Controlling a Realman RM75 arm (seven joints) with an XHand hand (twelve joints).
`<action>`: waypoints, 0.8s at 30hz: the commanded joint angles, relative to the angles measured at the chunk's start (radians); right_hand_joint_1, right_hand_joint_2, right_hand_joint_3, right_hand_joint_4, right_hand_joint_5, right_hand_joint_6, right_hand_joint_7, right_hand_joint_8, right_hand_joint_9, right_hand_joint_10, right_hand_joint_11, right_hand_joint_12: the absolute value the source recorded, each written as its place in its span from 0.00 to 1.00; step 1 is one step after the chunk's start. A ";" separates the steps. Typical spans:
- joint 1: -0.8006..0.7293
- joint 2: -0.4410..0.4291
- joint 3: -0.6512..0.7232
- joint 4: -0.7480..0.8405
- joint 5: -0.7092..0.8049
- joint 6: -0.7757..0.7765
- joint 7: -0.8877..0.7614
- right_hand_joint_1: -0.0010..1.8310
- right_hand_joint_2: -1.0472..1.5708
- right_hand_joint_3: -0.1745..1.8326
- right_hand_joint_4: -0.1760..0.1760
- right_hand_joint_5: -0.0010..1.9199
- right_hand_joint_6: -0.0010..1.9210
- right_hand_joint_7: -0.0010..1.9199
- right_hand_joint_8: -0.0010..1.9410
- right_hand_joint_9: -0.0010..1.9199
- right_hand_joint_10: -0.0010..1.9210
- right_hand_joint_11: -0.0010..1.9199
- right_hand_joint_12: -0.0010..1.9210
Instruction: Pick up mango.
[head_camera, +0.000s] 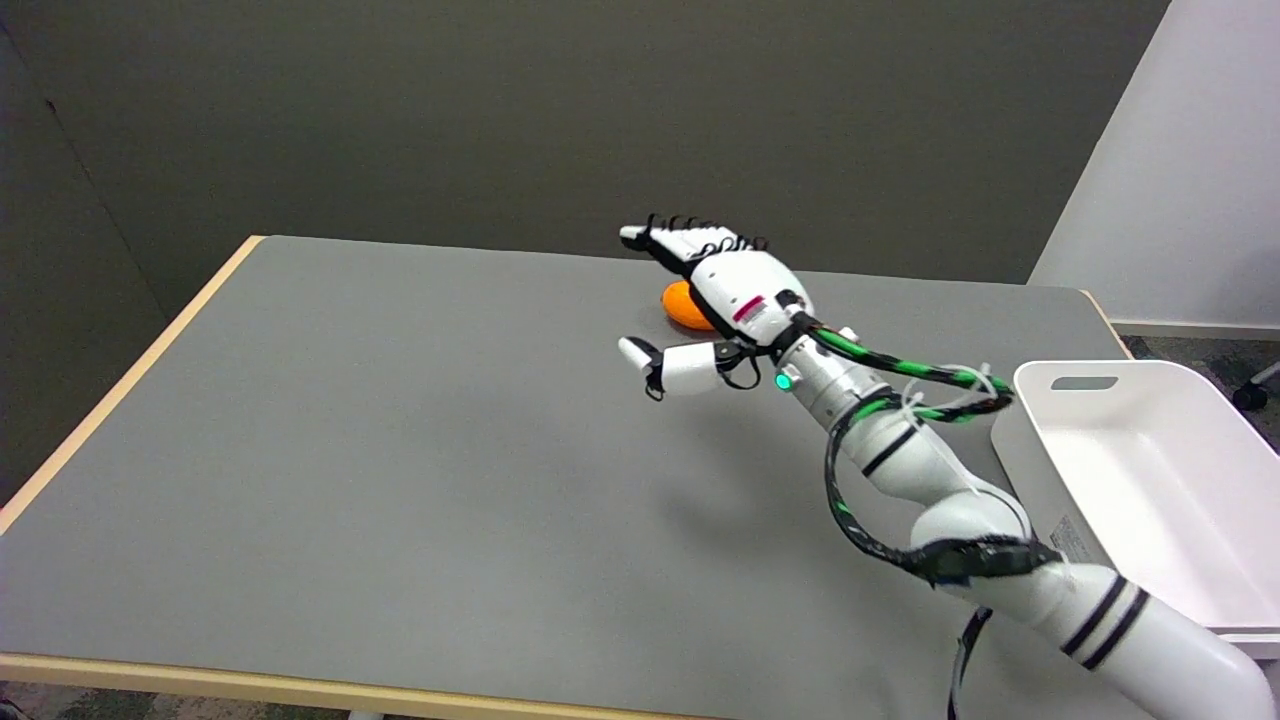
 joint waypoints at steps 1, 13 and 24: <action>0.299 -0.052 -0.112 0.408 0.057 -0.163 -0.067 0.26 0.64 0.53 0.63 0.07 0.18 0.11 0.14 0.09 0.33 0.07 0.65; 0.325 -0.070 -0.015 0.391 0.101 -0.135 -0.186 0.27 0.64 0.52 0.61 0.06 0.17 0.11 0.14 0.09 0.33 0.06 0.64; 0.308 -0.061 0.009 0.366 0.116 -0.146 -0.207 0.25 0.63 0.57 0.60 0.05 0.18 0.11 0.16 0.08 0.34 0.06 0.61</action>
